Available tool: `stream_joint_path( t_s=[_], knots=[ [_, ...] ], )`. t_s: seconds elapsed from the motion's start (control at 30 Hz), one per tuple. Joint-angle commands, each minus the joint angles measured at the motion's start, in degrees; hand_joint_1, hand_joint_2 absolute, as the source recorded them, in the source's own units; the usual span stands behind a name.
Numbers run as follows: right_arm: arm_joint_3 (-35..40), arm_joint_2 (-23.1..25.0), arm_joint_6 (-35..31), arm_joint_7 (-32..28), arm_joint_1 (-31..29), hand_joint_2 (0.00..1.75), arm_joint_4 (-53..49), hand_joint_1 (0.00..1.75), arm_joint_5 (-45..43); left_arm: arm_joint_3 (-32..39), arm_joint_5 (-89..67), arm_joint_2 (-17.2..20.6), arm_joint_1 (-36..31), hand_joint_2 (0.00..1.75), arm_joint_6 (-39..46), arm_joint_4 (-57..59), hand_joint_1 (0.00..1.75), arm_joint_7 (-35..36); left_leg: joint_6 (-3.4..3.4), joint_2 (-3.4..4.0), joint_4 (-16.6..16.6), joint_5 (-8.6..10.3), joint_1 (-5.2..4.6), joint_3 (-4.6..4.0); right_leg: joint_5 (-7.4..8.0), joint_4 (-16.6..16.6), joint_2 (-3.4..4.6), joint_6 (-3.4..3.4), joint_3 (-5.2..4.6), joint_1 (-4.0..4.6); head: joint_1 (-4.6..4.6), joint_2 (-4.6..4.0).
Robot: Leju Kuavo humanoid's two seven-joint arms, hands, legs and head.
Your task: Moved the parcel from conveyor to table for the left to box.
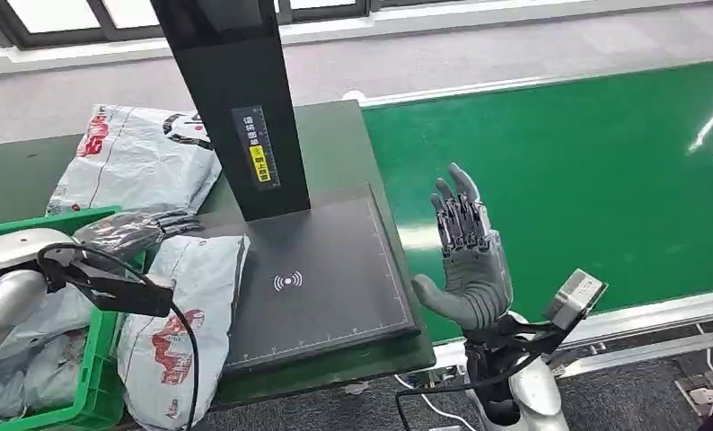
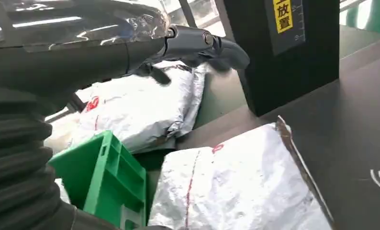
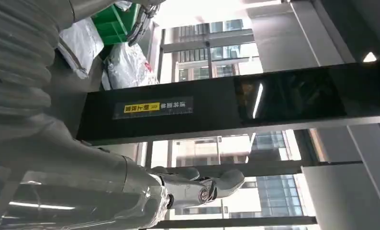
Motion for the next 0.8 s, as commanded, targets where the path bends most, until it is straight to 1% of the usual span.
stream_joint_path(
  t_s=[0.03, 0.13, 0.17, 0.2, 0.23, 0.27, 0.3, 0.33, 0.37, 0.4, 0.47, 0.53, 0.63, 0.8],
  knots=[
    [-2.45, -0.61, 0.46, 0.18, -0.46, 1.75, 1.4, 0.0, 0.03, -8.03, -3.52, 2.37, -1.32, 1.75, 1.85, 2.72, 0.0, 1.25, 0.05, -0.03, -0.09, 0.03, 0.01, 0.1, 0.01, -0.11, -0.1, 0.03, 0.12, 0.02, -0.02, 0.0],
    [-2.7, -0.2, -0.46, 0.24, -0.18, 1.75, 1.15, 0.0, 1.77, -8.19, -3.95, 3.52, 0.38, 1.75, 2.72, 3.26, 0.0, 1.2, 0.07, -0.11, -0.18, 0.06, 0.02, 0.16, 0.02, -0.21, -0.19, 0.04, 0.22, 0.03, -0.02, 0.0],
    [-2.82, -0.19, -2.86, -0.02, -0.22, 1.75, 0.91, 0.0, 5.88, -7.61, -4.17, 4.26, 1.78, 1.75, 3.3, 2.68, 0.0, 1.4, 0.05, -0.05, -0.12, 0.02, -0.02, 0.15, -0.01, -0.11, -0.11, 0.03, 0.16, 0.0, -0.02, 0.0],
    [-2.82, -0.19, -2.86, -0.02, -0.22, 1.75, 0.91, 0.0, 5.88, -7.61, -4.17, 4.26, 1.78, 1.75, 3.3, 2.68, 0.0, 1.4, 0.06, -0.05, -0.15, 0.03, 0.0, 0.17, 0.01, -0.16, -0.12, 0.03, 0.2, 0.01, -0.02, 0.0],
    [-2.98, -0.11, -2.7, 0.12, -0.48, 1.75, 0.7, 0.0, 6.02, -7.28, -4.35, 5.45, 3.55, 1.75, 4.05, 2.14, 0.0, 0.94, 0.05, 0.03, -0.13, 0.0, -0.04, 0.17, 0.0, -0.11, -0.02, 0.03, 0.15, -0.03, -0.02, 0.0],
    [-3.02, -0.11, -2.7, 0.12, -0.51, 1.75, 0.68, 0.0, 6.02, -7.23, -4.38, 5.64, 3.81, 1.75, 4.22, 2.03, 0.0, 0.95, 0.06, 0.0, -0.19, 0.03, -0.02, 0.19, 0.02, -0.17, -0.08, 0.03, 0.2, 0.0, -0.02, 0.0],
    [-3.36, 0.15, -5.57, 0.77, -0.68, 1.75, 0.61, 0.0, 10.11, -6.49, -4.35, 6.45, 5.19, 1.75, 4.54, 0.98, 0.0, 1.0, 0.05, 0.06, -0.13, 0.0, -0.03, 0.17, 0.0, -0.12, -0.01, 0.03, 0.14, -0.02, -0.02, 0.0],
    [-3.86, 0.25, -7.44, 0.94, -0.64, 1.75, 0.52, 0.0, 12.13, -5.75, -4.41, 6.66, 6.09, 1.75, 4.77, 0.39, 0.0, 1.05, 0.03, 0.04, -0.09, 0.0, -0.04, 0.1, -0.01, -0.06, -0.01, 0.02, 0.08, -0.04, -0.02, 0.0],
    [-4.38, 0.47, -13.2, 2.76, -0.79, 1.75, 0.68, 0.0, 19.87, -4.31, -4.41, 7.22, 7.95, 1.75, 4.81, -0.61, 0.0, 2.13, 0.05, 0.07, -0.13, 0.0, 0.0, 0.15, 0.01, -0.13, 0.0, 0.02, 0.14, 0.01, -0.02, 0.0],
    [-4.97, 0.07, -17.87, 7.74, -1.31, 1.75, 1.48, 0.0, 27.32, -1.85, -4.66, 8.37, 12.08, 1.75, 5.32, -3.05, 0.0, 2.75, 0.07, 0.01, -0.2, 0.02, -0.01, 0.21, 0.01, -0.2, -0.07, 0.02, 0.22, 0.01, 0.0, 0.0],
    [-5.6, -0.28, -18.07, 7.69, -1.67, 1.75, 2.2, 0.0, 27.23, -0.71, -5.13, 8.91, 14.17, 1.75, 5.63, -4.2, 0.0, 3.1, 0.06, 0.16, -0.21, -0.01, -0.02, 0.23, 0.03, -0.2, 0.09, 0.03, 0.19, -0.01, 0.0, 0.0],
    [-5.66, -0.31, -18.05, 7.66, -1.6, 1.75, 2.34, 0.0, 27.22, -0.63, -5.22, 8.79, 14.14, 1.75, 5.64, -4.3, 0.0, 3.15, 0.06, 0.18, -0.18, -0.02, -0.01, 0.2, 0.02, -0.19, 0.1, 0.0, 0.17, 0.0, -0.02, 0.0],
    [-5.52, -0.12, -18.12, 7.66, -1.52, 1.75, 2.25, 0.0, 27.22, -0.53, -5.5, 8.53, 13.74, 1.75, 5.41, -4.29, 0.0, 3.25, 0.05, -0.08, -0.06, -0.02, 0.03, 0.04, -0.07, -0.09, -0.15, -0.01, 0.09, 0.05, -0.02, 0.0],
    [-5.52, -0.12, -18.12, 7.66, -1.52, 1.75, 2.25, 0.0, 27.22, -0.53, -5.5, 8.53, 13.74, 1.75, 5.41, -4.29, 0.0, 3.25, 0.05, -0.15, -0.08, 0.0, 0.01, 0.01, -0.06, -0.09, -0.18, 0.0, 0.1, 0.02, -0.02, 0.0]
  ],
)
